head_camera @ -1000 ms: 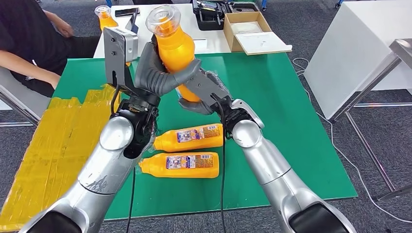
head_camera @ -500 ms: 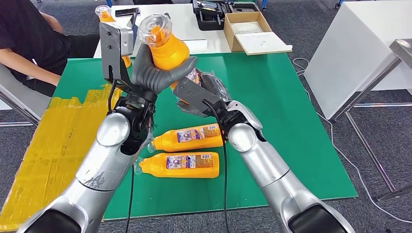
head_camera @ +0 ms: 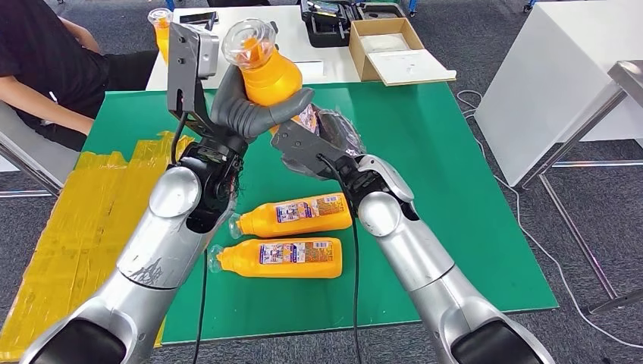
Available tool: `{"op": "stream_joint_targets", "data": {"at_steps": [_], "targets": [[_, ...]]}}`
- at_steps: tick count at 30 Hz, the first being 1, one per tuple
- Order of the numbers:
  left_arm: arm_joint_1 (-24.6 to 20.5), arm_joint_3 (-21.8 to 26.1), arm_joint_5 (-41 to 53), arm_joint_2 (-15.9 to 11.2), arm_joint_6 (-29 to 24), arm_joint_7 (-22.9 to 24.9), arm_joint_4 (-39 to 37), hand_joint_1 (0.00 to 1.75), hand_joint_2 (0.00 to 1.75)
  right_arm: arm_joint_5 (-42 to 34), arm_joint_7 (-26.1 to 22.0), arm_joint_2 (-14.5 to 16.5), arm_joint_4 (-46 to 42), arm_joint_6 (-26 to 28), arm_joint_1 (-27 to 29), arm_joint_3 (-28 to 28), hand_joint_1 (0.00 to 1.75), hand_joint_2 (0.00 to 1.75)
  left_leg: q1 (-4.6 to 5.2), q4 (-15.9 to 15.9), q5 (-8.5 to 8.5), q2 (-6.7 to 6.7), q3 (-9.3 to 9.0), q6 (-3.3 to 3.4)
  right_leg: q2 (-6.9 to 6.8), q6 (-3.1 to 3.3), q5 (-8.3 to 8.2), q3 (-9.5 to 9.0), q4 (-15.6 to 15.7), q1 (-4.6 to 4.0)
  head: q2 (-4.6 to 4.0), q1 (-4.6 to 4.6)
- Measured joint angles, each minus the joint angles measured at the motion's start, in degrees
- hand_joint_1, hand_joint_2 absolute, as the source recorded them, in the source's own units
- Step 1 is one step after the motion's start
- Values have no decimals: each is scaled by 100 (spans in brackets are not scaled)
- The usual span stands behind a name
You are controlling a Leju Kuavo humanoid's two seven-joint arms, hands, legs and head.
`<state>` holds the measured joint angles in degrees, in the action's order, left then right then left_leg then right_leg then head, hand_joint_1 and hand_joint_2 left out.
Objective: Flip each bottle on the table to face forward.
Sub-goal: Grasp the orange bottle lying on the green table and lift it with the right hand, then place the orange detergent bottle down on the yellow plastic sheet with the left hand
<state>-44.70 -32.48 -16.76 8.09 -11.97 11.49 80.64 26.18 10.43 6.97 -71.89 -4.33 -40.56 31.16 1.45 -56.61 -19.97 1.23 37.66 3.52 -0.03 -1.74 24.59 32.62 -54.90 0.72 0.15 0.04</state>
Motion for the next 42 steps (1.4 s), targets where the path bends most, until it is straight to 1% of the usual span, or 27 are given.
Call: {"op": "stream_joint_targets", "data": {"at_steps": [7,14,15,16,18,19,20,42], "targets": [[-44,-36,165,0,67,107,-20,0,175,191,22,0,-73,-1,1,-1,175,175,0,0,0,0,0,0,0,0,0,0,0,0,0,0],[-216,-197,373,1,158,328,-114,0,175,432,22,2,-109,27,-1,12,175,175,0,0,0,1,2,0,0,0,0,-1,-1,0,0,0],[-240,-217,395,4,181,356,-134,5,175,451,22,2,-108,32,-2,14,175,175,0,0,0,1,2,0,-1,0,0,-1,-1,0,0,0],[-263,-236,408,9,200,379,-155,38,175,466,22,2,-108,40,-2,15,175,175,0,0,0,1,2,0,-1,0,0,-1,-1,0,0,0],[-305,-271,424,27,234,409,-196,125,175,483,22,3,-107,56,-3,19,175,175,0,0,0,2,3,0,-1,0,0,-2,-1,0,0,1],[-323,-281,424,38,247,414,-217,164,175,486,22,4,-107,62,-4,21,175,175,0,0,0,2,4,0,-1,0,0,-2,-1,0,0,0],[-339,-289,422,46,261,415,-236,175,175,485,22,6,-106,67,-5,23,175,175,1,0,0,2,4,0,-1,0,0,-2,-1,0,0,0],[-452,-340,311,65,283,274,-422,175,175,394,24,8,-24,138,-39,40,175,175,0,0,1,1,4,0,-1,0,0,0,-1,0,0,0]]}}
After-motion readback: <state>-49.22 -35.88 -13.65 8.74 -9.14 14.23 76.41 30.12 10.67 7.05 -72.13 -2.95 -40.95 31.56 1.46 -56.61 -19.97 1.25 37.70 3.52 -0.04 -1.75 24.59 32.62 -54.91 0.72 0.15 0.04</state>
